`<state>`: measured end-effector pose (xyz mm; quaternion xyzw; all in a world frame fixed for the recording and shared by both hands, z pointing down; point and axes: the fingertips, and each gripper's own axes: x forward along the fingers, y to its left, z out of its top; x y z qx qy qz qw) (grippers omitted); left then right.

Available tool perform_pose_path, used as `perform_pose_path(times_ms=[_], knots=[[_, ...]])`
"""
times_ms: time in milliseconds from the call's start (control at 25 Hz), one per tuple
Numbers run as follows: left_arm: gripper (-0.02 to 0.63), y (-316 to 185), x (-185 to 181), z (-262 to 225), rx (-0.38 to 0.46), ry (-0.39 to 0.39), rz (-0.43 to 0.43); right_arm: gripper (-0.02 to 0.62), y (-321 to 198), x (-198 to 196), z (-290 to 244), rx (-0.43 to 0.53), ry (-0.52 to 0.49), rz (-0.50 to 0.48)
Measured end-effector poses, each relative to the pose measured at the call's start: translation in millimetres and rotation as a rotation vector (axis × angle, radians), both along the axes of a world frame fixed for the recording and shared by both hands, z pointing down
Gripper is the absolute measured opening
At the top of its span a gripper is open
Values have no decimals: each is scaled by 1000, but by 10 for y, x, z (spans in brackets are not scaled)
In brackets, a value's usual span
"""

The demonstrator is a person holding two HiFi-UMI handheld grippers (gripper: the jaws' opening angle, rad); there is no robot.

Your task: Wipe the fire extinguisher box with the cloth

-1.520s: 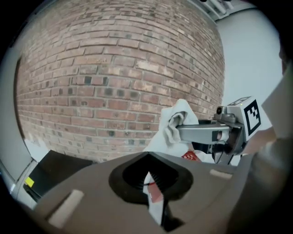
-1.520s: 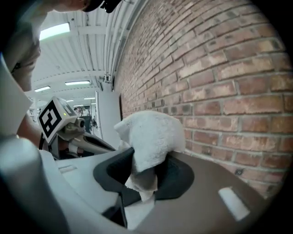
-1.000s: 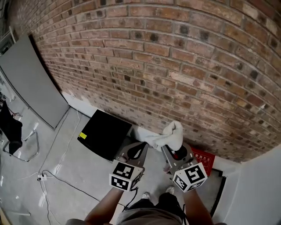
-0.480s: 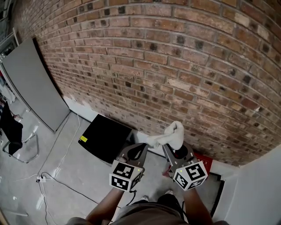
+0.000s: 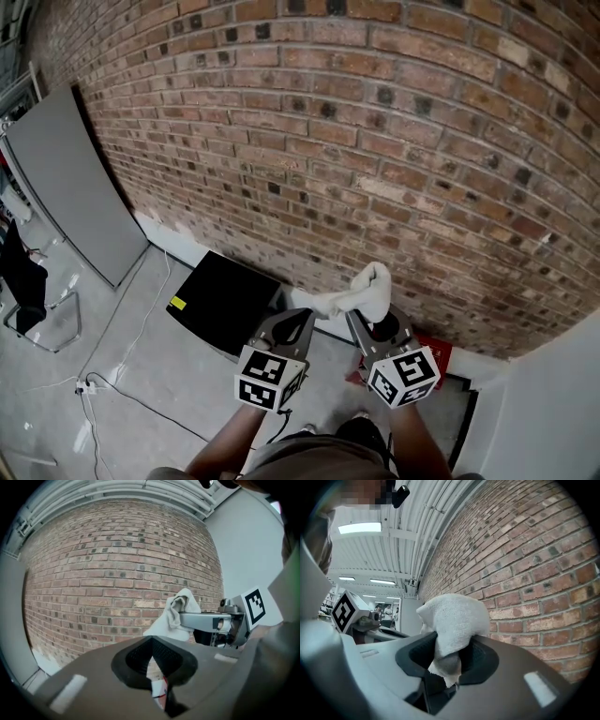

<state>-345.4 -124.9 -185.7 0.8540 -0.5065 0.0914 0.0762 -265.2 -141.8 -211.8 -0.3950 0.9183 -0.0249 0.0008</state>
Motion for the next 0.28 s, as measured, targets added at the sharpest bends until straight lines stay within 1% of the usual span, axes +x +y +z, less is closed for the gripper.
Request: perform_pose_path(times_ms=[280], knots=[[0,56,16,-65,15,7,-6,150,52,26,-56,7,3,11]])
